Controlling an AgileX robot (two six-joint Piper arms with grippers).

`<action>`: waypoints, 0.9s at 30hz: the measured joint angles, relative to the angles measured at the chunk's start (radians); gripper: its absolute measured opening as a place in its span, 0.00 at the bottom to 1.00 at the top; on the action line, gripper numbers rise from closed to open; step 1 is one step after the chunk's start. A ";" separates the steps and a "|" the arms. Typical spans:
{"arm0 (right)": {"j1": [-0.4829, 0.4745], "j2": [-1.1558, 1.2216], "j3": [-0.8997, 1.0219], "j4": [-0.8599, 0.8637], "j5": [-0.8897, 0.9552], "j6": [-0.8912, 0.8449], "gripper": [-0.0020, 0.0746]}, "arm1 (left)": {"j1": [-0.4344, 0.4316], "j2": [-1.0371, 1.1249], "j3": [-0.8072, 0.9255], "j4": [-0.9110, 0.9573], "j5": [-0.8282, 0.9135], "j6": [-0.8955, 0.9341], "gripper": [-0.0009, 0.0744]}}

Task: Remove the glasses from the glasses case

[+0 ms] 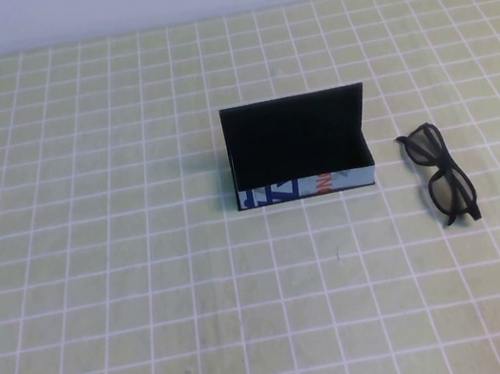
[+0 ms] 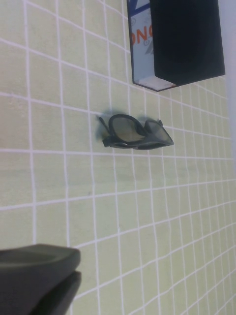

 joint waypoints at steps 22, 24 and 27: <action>0.000 -0.002 0.000 0.000 0.002 0.001 0.00 | 0.008 -0.193 0.000 1.306 0.370 -1.178 0.01; 0.000 -0.002 0.000 0.000 0.002 0.001 0.00 | 0.008 -0.195 -0.002 1.307 0.380 -1.183 0.01; 0.000 -0.002 0.000 0.000 0.002 0.001 0.00 | 0.008 -0.195 -0.002 1.307 0.384 -1.183 0.01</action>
